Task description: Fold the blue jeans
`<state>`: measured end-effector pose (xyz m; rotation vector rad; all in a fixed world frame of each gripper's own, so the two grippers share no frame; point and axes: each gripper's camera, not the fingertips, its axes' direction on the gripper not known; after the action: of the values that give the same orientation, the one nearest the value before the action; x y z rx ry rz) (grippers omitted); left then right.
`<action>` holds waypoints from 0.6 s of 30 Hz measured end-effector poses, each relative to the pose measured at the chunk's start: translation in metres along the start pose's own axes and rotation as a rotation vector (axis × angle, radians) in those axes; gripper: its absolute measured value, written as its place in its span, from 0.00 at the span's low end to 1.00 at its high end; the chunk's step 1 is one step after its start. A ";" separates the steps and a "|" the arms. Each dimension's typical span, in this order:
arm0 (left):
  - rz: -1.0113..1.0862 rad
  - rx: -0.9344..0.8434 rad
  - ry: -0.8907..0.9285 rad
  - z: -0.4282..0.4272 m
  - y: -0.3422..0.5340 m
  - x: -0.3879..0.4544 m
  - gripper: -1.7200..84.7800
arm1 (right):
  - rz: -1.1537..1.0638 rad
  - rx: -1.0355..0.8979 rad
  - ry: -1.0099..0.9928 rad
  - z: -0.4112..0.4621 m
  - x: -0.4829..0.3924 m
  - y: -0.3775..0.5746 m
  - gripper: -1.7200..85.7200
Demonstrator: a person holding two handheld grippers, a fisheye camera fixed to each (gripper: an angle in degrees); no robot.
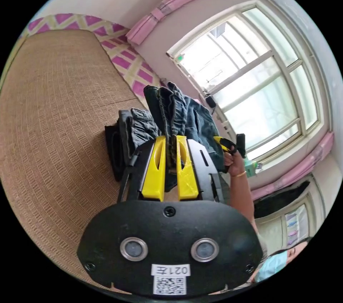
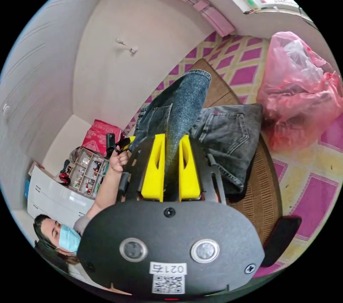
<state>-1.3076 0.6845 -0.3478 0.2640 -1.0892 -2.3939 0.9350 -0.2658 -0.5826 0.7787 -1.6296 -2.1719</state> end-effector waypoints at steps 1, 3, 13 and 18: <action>-0.005 -0.019 -0.035 0.019 -0.010 -0.009 0.08 | 0.018 0.004 0.037 0.000 0.013 -0.011 0.10; -0.044 -0.074 -0.060 0.049 -0.013 -0.038 0.08 | 0.051 -0.011 0.090 0.011 0.036 -0.023 0.11; -0.124 -0.031 0.141 0.039 0.046 -0.136 0.08 | -0.423 0.149 0.477 0.037 -0.084 -0.001 0.09; -0.140 0.072 0.174 -0.013 0.108 -0.147 0.02 | -0.530 -0.252 0.720 0.165 -0.148 -0.024 0.04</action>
<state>-1.1377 0.6907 -0.2801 0.5802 -1.1088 -2.4024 0.9582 -0.0487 -0.5375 1.7923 -0.8276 -1.9634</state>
